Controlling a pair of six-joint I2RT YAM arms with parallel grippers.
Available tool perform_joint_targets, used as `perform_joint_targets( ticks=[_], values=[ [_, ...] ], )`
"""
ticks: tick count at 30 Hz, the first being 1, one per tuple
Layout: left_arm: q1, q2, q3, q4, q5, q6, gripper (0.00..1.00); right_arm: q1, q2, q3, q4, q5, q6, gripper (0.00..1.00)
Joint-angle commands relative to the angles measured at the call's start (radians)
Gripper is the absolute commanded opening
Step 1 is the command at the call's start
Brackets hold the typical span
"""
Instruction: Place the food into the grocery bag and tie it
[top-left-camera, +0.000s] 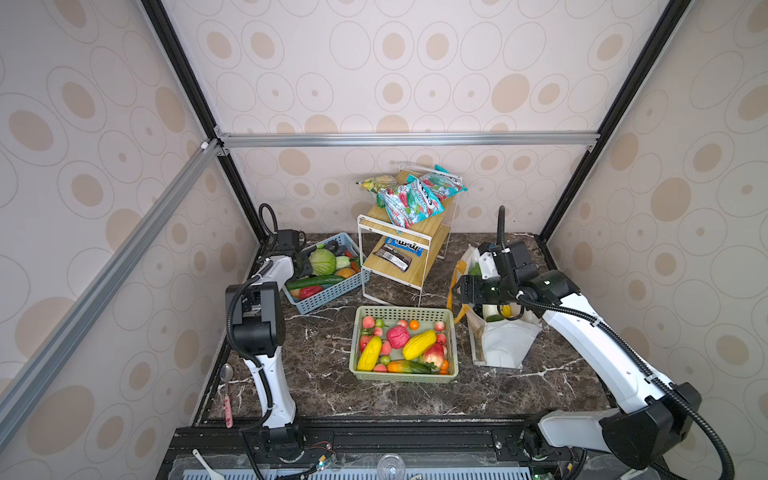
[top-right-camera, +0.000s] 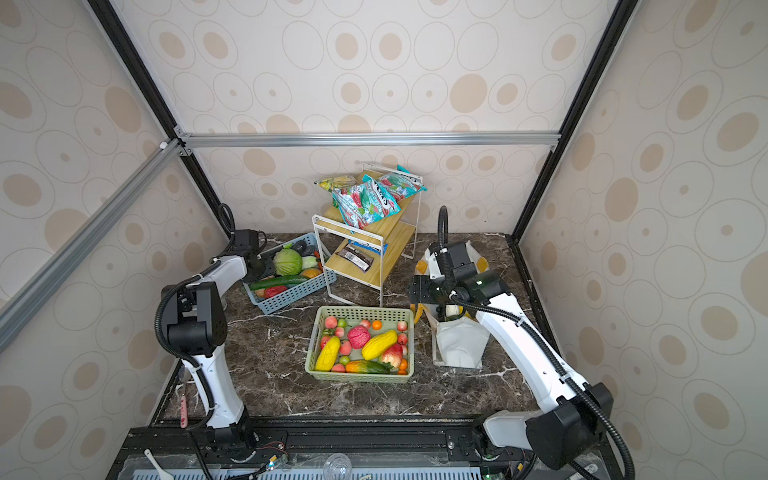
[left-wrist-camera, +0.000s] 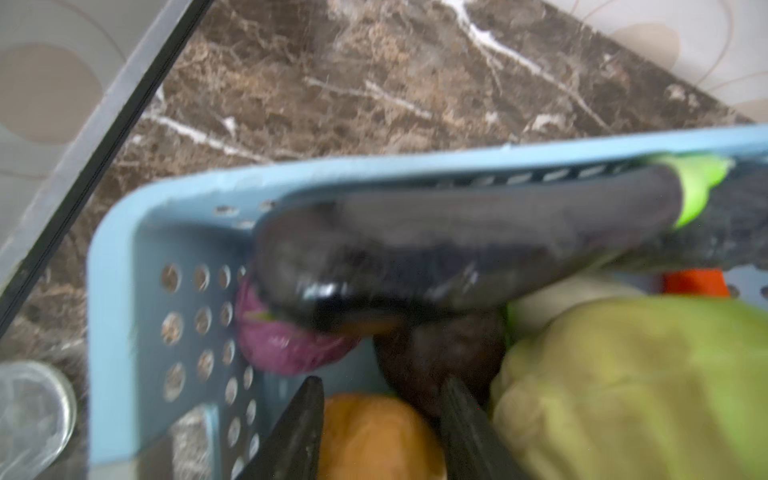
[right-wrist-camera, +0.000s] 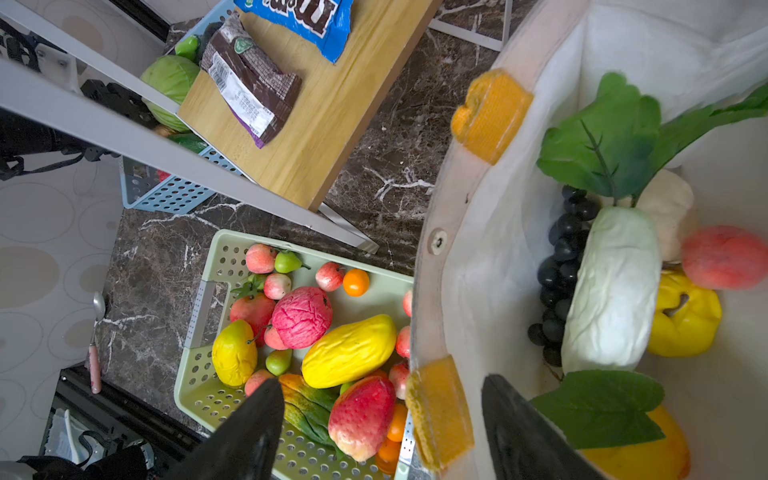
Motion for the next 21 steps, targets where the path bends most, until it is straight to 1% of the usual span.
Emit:
perform_joint_targets(
  ticks=[1, 4, 6, 11, 14, 17, 21],
  values=[
    [-0.003, -0.073, -0.026, -0.067, -0.020, 0.033, 0.54, 0.017, 0.017, 0.037, -0.017, 0.020, 0.008, 0.78],
    [-0.004, -0.114, -0.041, -0.084, -0.041, 0.039, 0.58, 0.021, 0.014, 0.039, -0.017, 0.023, 0.006, 0.78],
    [-0.005, -0.149, -0.064, -0.086, -0.030, 0.027, 0.61, 0.021, 0.012, 0.037, -0.017, 0.026, 0.004, 0.78],
    [-0.014, -0.235, -0.145, -0.054, 0.070, -0.034, 0.69, 0.022, 0.013, 0.028, -0.012, 0.025, 0.003, 0.78],
    [-0.033, -0.257, -0.194, -0.021, 0.134, -0.060, 0.69, 0.022, 0.016, 0.024, 0.000, 0.015, 0.007, 0.78],
    [-0.046, -0.236, -0.209, 0.005, 0.181, -0.089, 0.67, 0.025, 0.019, 0.027, 0.004, 0.009, 0.007, 0.78],
    [-0.058, -0.217, -0.224, 0.052, 0.145, -0.125, 0.65, 0.027, 0.011, 0.021, 0.002, 0.016, 0.004, 0.78]
  ],
)
